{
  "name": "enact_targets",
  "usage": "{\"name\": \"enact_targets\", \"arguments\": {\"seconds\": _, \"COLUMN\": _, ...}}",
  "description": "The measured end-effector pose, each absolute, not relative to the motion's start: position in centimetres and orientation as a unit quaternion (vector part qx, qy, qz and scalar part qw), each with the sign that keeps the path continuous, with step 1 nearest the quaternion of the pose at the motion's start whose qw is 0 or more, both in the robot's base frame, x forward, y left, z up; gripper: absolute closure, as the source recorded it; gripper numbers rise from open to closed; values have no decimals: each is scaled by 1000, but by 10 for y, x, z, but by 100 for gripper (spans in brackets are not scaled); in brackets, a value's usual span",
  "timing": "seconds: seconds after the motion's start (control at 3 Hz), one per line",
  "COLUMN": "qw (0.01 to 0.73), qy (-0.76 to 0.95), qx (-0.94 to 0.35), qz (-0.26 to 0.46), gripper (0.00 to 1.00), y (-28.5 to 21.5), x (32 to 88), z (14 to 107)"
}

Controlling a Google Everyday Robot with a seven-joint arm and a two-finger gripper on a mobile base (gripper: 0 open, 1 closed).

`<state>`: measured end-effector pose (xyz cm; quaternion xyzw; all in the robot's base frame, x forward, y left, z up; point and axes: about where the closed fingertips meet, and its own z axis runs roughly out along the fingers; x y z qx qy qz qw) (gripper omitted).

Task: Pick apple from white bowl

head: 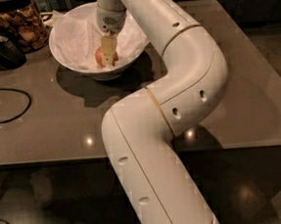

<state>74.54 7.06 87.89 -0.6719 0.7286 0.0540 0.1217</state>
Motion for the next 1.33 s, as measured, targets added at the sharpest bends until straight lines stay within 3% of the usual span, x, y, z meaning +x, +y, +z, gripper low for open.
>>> {"name": "enact_targets", "arguments": {"seconds": 0.67, "qw": 122, "qy": 729, "qx": -672, "qz": 54, "gripper": 95, "y": 71, "x": 745, "z": 879}}
{"name": "enact_targets", "arguments": {"seconds": 1.33, "qw": 158, "qy": 721, "qx": -675, "qz": 30, "gripper": 100, "y": 71, "x": 750, "z": 911}}
